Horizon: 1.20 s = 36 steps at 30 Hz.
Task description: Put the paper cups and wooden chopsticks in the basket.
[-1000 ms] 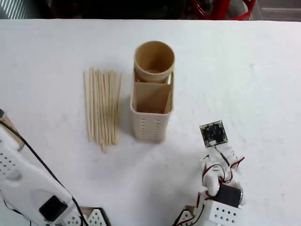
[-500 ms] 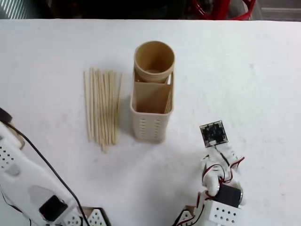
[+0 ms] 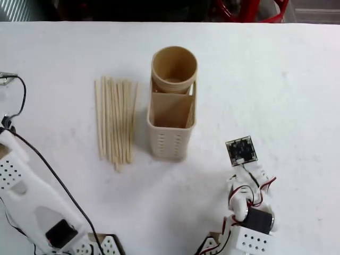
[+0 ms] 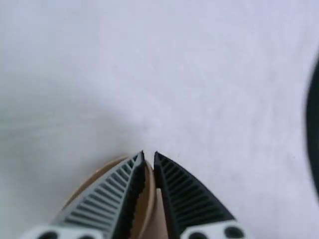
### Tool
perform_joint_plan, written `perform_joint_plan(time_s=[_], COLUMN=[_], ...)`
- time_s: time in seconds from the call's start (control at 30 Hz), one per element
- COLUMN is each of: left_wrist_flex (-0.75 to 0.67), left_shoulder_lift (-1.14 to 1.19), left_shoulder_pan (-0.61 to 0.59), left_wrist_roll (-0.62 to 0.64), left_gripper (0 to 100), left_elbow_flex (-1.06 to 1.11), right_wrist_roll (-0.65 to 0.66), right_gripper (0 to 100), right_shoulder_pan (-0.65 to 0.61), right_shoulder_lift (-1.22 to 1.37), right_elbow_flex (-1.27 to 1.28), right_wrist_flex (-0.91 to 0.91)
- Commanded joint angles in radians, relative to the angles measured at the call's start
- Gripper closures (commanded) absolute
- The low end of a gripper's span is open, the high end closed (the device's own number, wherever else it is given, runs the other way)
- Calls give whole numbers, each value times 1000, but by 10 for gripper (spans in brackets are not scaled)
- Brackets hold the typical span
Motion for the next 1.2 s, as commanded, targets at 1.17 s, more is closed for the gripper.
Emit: perform_joint_plan(time_s=[1.17], left_wrist_flex=[-482], left_shoulder_lift=[-1035], left_shoulder_pan=[1242], left_wrist_roll=[706], left_gripper=[978], left_elbow_flex=[69], right_wrist_roll=[5], right_gripper=[942], right_shoulder_pan=[4], right_shoulder_lift=[-5], right_elbow_flex=[9], right_wrist_flex=[4])
